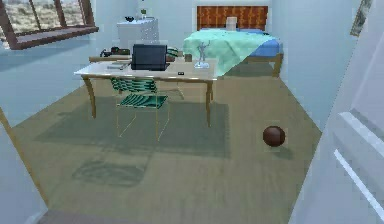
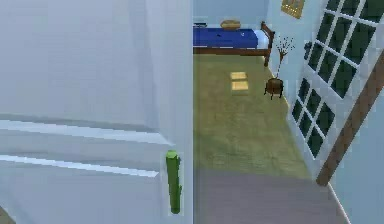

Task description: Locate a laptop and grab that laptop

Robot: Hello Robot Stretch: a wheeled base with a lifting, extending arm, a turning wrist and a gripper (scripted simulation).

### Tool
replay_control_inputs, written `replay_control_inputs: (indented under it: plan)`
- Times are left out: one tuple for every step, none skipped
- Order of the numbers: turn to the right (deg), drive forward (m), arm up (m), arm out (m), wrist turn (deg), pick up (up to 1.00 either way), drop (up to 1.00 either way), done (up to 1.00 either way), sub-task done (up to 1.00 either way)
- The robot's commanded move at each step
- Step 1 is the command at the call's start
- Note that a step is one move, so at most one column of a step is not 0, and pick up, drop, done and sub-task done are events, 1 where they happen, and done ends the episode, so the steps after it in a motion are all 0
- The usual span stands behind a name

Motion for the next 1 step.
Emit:
replay_control_inputs:
  plan:
    - [0.0,1.0,0.0,0.0,0.0,0.0,0.0,0.0,0.0]
